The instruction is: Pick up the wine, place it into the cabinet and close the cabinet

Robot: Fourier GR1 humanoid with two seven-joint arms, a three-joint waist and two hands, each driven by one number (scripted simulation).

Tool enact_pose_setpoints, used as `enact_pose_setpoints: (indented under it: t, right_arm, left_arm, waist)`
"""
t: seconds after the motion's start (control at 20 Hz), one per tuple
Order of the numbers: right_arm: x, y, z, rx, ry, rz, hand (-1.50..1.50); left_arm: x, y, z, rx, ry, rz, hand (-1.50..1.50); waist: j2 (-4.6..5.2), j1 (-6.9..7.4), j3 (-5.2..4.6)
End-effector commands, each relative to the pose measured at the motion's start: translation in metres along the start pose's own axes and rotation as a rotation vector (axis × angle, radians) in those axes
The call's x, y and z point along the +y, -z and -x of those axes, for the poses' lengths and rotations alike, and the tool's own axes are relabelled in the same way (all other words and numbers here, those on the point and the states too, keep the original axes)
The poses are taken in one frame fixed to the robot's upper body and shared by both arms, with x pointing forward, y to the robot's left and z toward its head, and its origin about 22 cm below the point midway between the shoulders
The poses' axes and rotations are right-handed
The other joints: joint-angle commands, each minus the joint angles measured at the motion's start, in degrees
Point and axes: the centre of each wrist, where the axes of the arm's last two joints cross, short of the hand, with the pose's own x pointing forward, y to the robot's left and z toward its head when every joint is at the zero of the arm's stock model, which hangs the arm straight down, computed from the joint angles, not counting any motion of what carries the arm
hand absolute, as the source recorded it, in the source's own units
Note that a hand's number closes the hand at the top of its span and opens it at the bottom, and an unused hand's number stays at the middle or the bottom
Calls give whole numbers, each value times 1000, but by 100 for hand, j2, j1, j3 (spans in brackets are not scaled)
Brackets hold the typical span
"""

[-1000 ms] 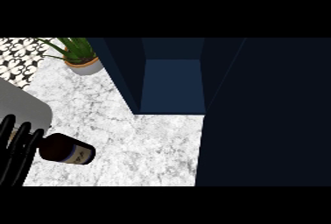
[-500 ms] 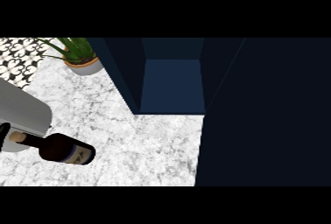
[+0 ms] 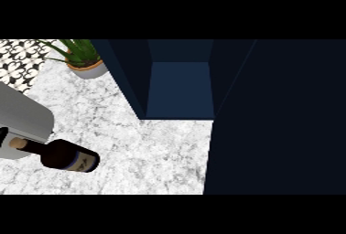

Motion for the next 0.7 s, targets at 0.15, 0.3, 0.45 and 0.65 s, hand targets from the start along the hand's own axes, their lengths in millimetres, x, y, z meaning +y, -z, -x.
enact_pose_setpoints:
  t: [0.15,0.3,0.45,0.65]
  right_arm:
    - [-2,-11,-19,-41,22,-19,-150]
    - [2,-10,-17,-40,35,-21,-150]
    - [1,-23,-27,-31,10,-30,-150]
    - [-4,-6,-20,-40,12,-14,-150]
  left_arm:
    - [35,1,29,14,-105,51,-150]
    - [41,9,33,44,-89,85,-150]
    - [51,-11,39,50,-92,65,-150]
    - [54,2,83,30,-76,27,-150]
  waist:
    - [21,-8,3]
    - [25,-28,6]
    - [16,-19,7]
    - [28,-32,6]
